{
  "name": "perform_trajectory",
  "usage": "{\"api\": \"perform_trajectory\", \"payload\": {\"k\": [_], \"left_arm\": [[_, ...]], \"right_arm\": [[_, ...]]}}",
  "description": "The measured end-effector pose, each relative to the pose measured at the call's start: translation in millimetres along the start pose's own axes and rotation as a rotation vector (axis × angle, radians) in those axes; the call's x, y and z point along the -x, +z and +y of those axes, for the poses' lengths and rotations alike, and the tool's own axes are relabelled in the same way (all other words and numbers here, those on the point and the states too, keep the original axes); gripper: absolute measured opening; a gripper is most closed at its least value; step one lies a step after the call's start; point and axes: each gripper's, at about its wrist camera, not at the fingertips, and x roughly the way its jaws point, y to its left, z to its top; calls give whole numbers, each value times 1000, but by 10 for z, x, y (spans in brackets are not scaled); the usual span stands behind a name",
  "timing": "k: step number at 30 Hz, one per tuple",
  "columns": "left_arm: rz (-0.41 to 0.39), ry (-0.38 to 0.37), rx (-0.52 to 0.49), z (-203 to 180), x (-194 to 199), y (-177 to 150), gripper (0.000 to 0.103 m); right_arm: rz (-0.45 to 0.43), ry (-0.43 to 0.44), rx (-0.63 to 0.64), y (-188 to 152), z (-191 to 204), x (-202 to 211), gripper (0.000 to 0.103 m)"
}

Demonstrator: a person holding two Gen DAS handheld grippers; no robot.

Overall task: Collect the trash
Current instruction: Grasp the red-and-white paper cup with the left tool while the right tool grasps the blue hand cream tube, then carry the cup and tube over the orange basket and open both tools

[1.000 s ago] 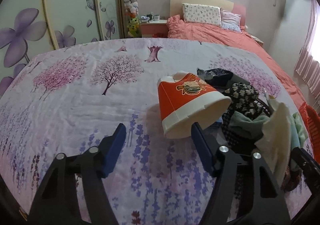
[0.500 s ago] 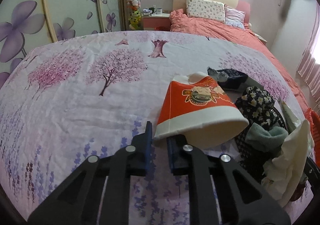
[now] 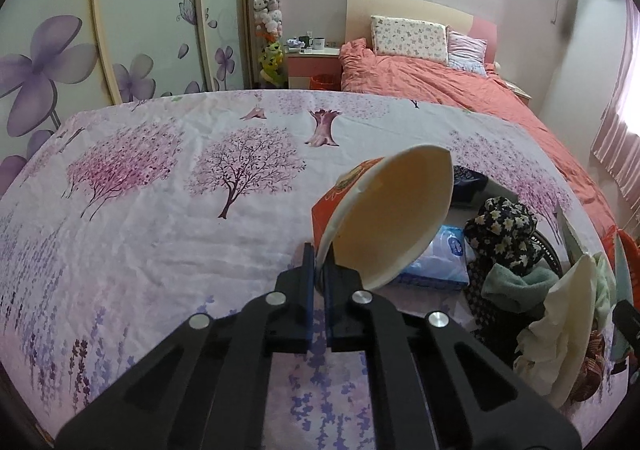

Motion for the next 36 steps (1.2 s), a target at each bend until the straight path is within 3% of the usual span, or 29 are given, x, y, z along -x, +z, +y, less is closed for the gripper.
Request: {"api": "perform_trajectory", "payload": {"k": [8,19,26,36], "left_arm": [[-75,-29,-18,-83,341,102,5],[-148,-147,-68,-549,912,192,5],[-182,-251,-135,-1112,1215,183,5],[-156,-443,-254,-2234,1299,90,5]], "right_arm": [[-49,33,6,116,29,174,29],[-135,35,-5,263,-145,480,29],[-186,-22,-46,347,-529,667,29],[-237,-177,-182,432,-1572,846,29]]}}
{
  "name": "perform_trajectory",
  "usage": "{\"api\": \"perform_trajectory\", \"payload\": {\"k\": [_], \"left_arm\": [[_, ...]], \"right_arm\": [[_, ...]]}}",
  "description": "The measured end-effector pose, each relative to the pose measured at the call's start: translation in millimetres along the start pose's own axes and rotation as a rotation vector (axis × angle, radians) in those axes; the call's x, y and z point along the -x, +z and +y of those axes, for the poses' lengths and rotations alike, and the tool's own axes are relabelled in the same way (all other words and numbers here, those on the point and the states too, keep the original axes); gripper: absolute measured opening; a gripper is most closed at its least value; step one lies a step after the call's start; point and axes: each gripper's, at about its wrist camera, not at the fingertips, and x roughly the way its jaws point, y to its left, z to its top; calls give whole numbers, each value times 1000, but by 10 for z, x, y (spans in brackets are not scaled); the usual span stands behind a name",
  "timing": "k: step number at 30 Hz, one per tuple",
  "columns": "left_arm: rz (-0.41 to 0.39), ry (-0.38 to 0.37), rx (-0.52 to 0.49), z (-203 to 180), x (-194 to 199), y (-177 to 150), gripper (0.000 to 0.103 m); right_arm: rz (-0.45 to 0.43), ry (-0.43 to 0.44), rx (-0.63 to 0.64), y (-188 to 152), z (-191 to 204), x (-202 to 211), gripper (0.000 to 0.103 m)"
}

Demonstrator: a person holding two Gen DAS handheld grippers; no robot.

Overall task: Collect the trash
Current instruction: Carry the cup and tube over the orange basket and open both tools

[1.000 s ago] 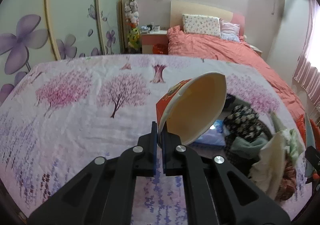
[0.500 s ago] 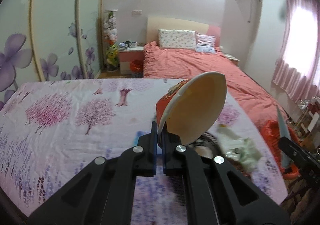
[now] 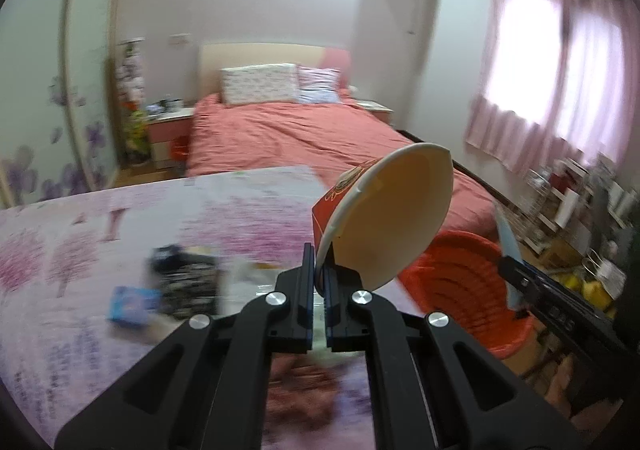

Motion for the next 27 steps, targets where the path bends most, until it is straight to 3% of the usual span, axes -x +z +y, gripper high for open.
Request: {"api": "perform_trajectory", "payload": {"k": [9,14,16,18,27], "left_arm": [[79,-160,-96,-1089,-691,-51,5],[160,-182,-131,-1417,-1094,-167,9],[192,-172,-138,-1433,-1217,-217,26],[210,-146,-137,-1403,-1294,-261,34],[192,-66,-118,-1029,-1183,-267,42]], "right_arm": [[-1,-61,-113,205,-627,-238,29],[15,-72,-167,234,-926,-394,32],[15,-71,-188,236,-1014,-376,43],[17,-74,-198,215,-1079,-368,48],[7,-99,-118,155,-861,-232,48]]}}
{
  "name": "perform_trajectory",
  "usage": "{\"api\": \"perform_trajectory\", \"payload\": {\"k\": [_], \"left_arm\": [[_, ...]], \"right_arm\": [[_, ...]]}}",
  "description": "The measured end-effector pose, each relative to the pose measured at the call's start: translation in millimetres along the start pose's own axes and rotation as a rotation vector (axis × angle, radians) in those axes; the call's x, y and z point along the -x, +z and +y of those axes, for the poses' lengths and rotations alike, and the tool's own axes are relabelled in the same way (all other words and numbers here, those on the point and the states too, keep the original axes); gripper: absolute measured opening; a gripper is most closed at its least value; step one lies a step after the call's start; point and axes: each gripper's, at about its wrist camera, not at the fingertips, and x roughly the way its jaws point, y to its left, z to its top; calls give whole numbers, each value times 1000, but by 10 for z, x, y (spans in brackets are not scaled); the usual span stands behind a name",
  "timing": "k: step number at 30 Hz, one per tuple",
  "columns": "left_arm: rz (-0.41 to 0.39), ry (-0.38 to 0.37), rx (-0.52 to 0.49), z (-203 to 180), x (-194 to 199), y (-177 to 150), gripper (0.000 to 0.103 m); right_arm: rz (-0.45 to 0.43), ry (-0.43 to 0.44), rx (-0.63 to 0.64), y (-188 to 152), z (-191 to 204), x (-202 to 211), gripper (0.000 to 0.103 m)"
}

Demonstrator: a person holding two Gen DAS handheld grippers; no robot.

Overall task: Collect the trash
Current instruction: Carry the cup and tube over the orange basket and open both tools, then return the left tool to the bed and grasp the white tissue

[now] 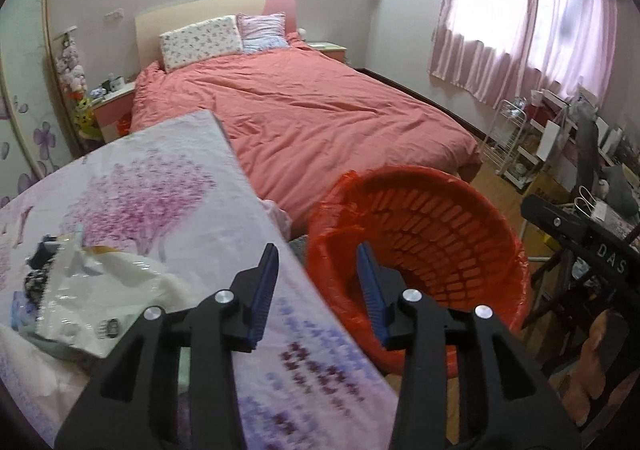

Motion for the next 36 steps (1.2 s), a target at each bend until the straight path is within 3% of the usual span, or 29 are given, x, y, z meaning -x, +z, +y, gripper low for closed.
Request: {"api": "perform_trajectory", "payload": {"k": [13,23,30,36], "left_arm": [[-106,166,68,860,846,-322,53],[-116,314,171,1672,1231,-704,55],[-79,305,243,1886,1251,-1035,55],[-18,289,270,1911,1012,-1147,53]], "right_arm": [[11,54,135,-197,557,126,48],[50,110,246,-527,1082,146,48],[65,126,312,-786,1379,177,48],[98,140,341,-956,1498,177,48]]}}
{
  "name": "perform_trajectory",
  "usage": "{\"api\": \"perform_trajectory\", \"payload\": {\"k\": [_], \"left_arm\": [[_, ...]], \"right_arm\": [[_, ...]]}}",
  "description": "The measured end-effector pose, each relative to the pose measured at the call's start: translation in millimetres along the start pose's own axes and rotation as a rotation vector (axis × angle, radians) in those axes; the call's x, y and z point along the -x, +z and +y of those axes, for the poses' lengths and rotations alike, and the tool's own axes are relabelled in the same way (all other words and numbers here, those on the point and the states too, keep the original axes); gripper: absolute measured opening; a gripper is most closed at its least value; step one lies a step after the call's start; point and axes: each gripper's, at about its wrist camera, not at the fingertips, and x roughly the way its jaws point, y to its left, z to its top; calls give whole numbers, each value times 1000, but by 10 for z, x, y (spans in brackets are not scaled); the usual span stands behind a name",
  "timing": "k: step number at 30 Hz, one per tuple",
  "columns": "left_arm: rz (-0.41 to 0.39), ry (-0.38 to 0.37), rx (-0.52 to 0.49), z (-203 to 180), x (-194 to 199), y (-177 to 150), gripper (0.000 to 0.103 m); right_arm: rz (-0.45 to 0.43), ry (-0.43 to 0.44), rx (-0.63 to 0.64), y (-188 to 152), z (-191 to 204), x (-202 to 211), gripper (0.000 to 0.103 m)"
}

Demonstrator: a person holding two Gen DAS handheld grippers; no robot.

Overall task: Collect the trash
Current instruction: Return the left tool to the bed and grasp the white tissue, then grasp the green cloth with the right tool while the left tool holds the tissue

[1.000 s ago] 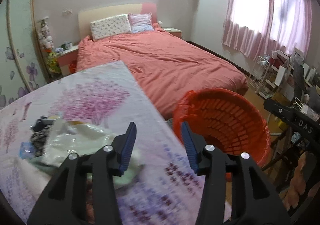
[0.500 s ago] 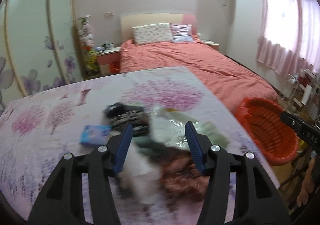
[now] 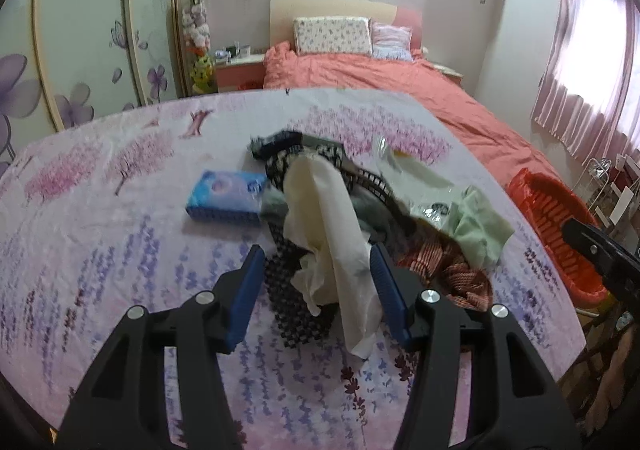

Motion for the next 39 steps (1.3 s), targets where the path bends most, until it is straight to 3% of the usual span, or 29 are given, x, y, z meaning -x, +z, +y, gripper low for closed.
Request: {"api": "perform_trajectory", "payload": {"k": [5,9,12,26,36,39], "left_arm": [[21,-12,31,-17,-146,56,47],[38,-8,40,-13,-251,89,28],[29,-18,40,41,-219,97,22],[-89,49,106,679,218,263,21],[-83,74,144,949,222,271,21],[-81,72,142,973,199,273,21]], "right_arm": [[14,0,1,-39,65,-38,48],[28,6,2,-65,96,-86,48],[41,11,5,-87,140,-132,48],[65,53,40,-91,514,-337,48],[129,19,-57,23,449,-719,48],[183,24,-52,-31,417,-841,39]]}}
